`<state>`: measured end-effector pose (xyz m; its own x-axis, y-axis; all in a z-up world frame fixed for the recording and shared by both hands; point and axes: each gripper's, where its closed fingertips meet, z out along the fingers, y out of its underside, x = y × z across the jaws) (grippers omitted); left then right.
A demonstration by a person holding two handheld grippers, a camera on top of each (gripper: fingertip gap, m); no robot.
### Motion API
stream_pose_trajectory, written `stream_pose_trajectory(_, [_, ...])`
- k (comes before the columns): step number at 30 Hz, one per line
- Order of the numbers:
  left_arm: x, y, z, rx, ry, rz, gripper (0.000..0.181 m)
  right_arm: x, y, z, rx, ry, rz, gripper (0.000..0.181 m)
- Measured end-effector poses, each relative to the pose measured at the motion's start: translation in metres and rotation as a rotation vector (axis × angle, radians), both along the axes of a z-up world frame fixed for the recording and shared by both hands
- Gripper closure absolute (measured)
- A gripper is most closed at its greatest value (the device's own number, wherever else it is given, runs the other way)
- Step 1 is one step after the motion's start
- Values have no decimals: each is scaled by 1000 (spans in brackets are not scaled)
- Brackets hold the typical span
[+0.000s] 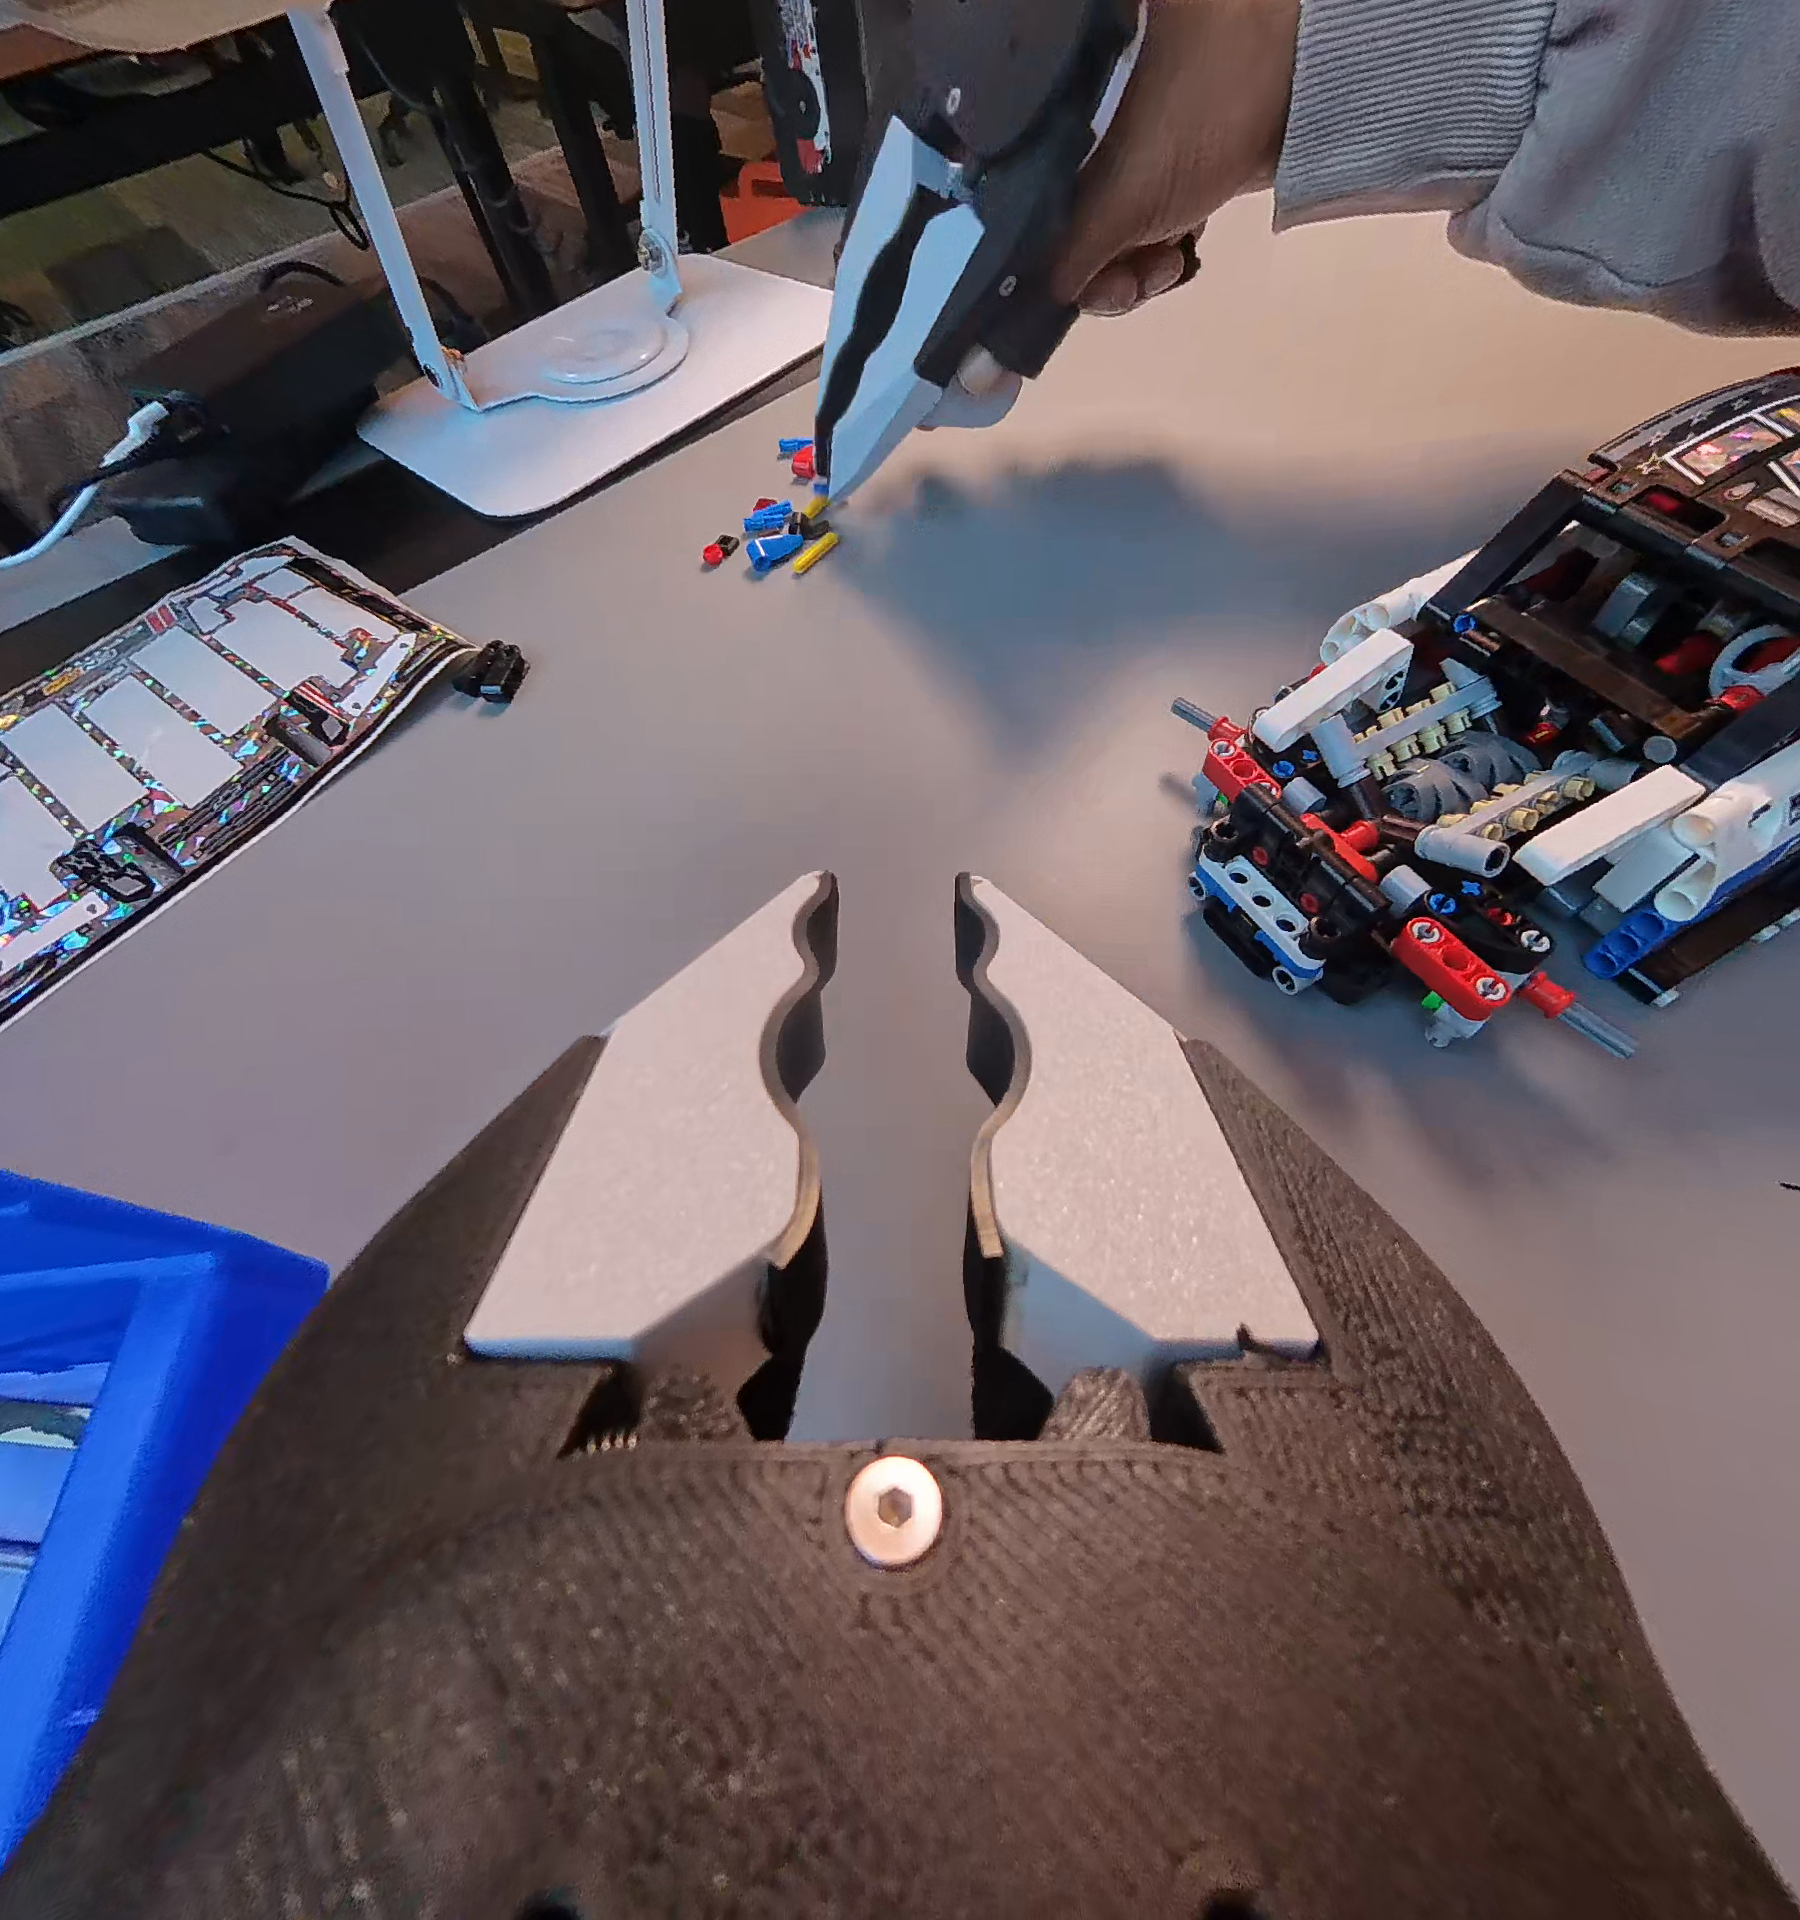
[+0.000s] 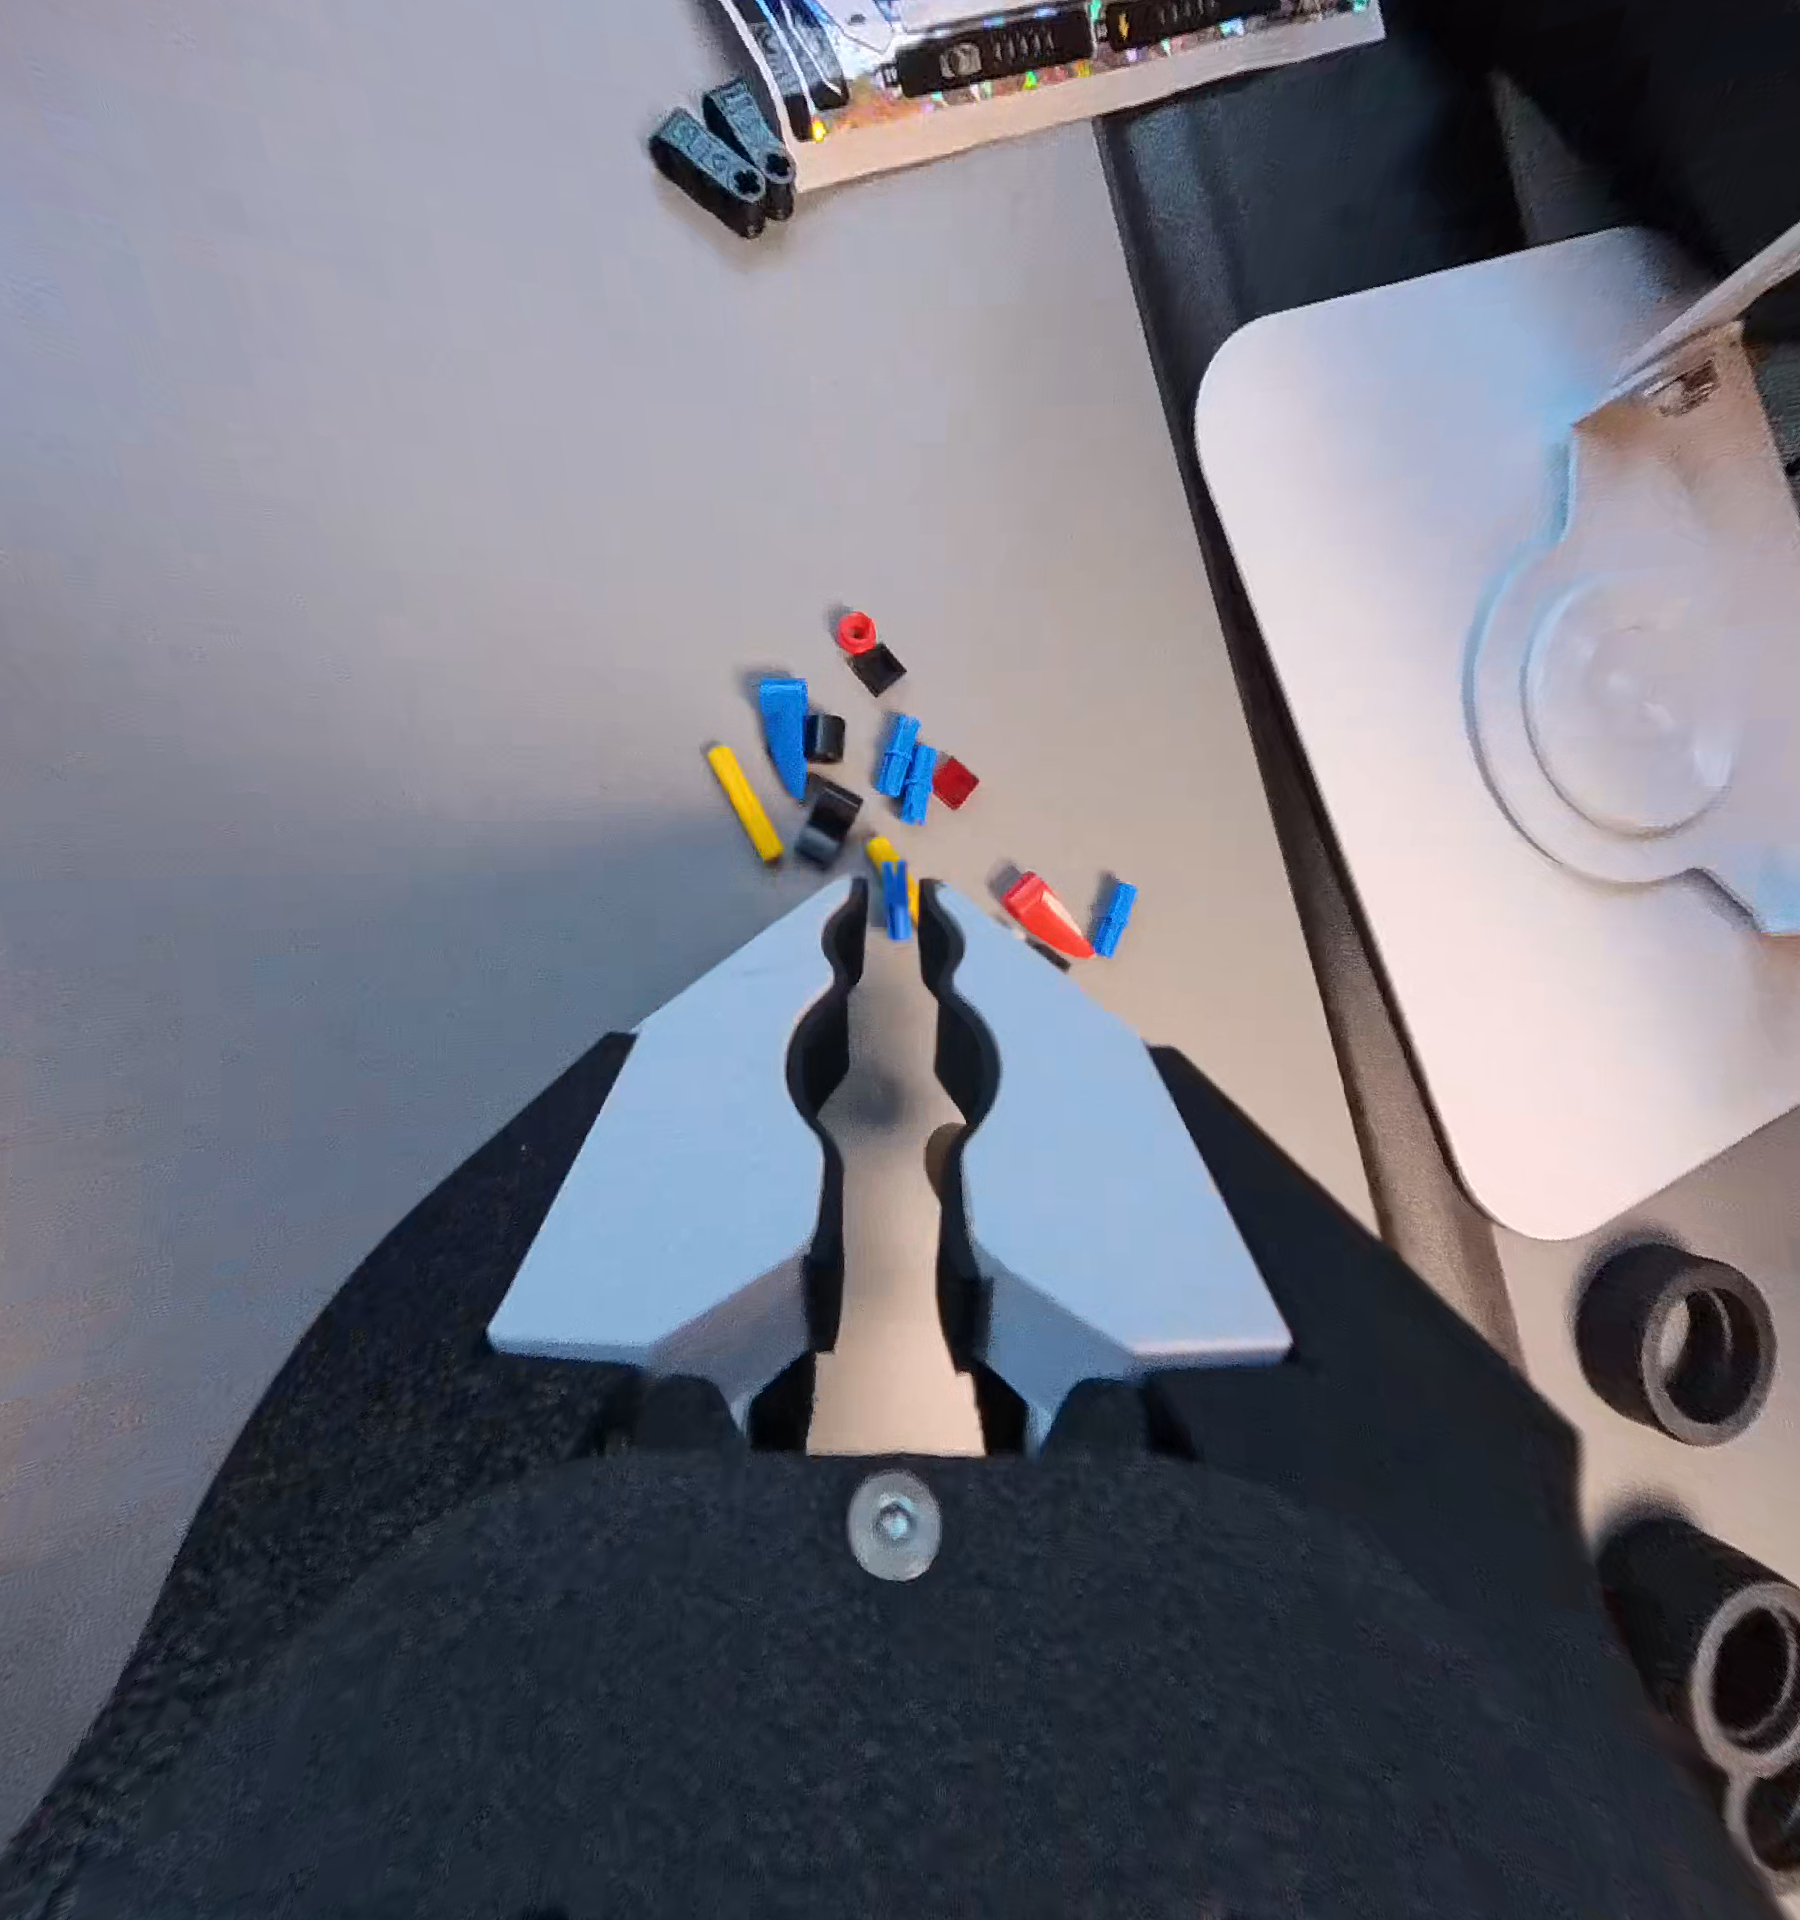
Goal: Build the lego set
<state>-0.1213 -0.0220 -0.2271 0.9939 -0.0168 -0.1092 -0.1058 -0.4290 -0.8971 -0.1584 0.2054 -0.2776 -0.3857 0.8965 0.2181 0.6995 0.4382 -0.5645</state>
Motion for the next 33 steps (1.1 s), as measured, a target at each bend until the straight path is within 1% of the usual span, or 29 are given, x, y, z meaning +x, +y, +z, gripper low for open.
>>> stream_pose_trajectory(2, [-1, 0, -2, -8, -3, 0, 161, -1, 2, -1, 43, -1, -8, 159])
stream_pose_trajectory(3, [0, 0, -3, -9, -5, -3, 160, -1, 1, 7, 53, 30, -11, 154])
stream_pose_trajectory(4, [1, 0, -3, -9, -10, -12, 160, 2, -6, 23, 35, 85, -6, 153])
stream_pose_trajectory(5, [4, -1, -2, -7, -20, -29, 158, 9, -19, 43, -24, 149, 10, 153])
stream_pose_trajectory(7, [17, -1, 2, 10, -58, -95, 151, 41, -53, 84, -169, 244, 83, 147])
stream_pose_trajectory(8, [25, -2, 6, 23, -84, -139, 148, 65, -69, 95, -212, 246, 129, 143])
stream_pose_trajectory(9, [33, -2, 8, 32, -110, -183, 145, 94, -82, 100, -245, 221, 175, 140])
stream_pose_trajectory(10, [43, -3, 9, 33, -136, -232, 142, 124, -92, 100, -277, 180, 204, 136])
stream_pose_trajectory(12, [61, -4, 9, 27, -169, -316, 136, 186, -108, 90, -359, 73, 230, 117])
stream_pose_trajectory(14, [78, -4, 6, 17, -168, -384, 127, 236, -113, 77, -411, 8, 183, 102])
stream_pose_trajectory(16, [95, -3, -2, -21, -158, -439, 111, 274, -111, 57, -382, -26, 123, 86])
stream_pose_trajectory(18, [108, 1, -15, -90, -136, -465, 92, 299, -113, 39, -375, -45, 71, 73])
stream_pose_trajectory(20, [116, 8, -27, -155, -95, -473, 81, 308, -116, 27, -334, -16, 40, 64])
stream_pose_trajectory(21, [118, 13, -29, -166, -71, -472, 79, 308, -117, 24, -310, 7, 32, 60])
stream_pose_trajectory(24, [127, 26, -32, -186, -39, -482, 79, 306, -117, 16, -221, 49, 15, 53])
stream_pose_trajectory(26, [127, 31, -36, -208, 3, -472, 78, 307, -117, 14, -205, 66, 11, 53])
stream_pose_trajectory(29, [127, 32, -30, -196, 65, -464, 82, 315, -116, 9, -200, 55, 2, 50])
stream_pose_trajectory(31, [134, 32, -21, -172, 92, -496, 83, 314, -115, 2, -203, 61, -1, 48])
stream_pose_trajectory(33, [145, 35, -14, -187, 112, -553, 80, 313, -116, -9, -191, 17, 9, 46])
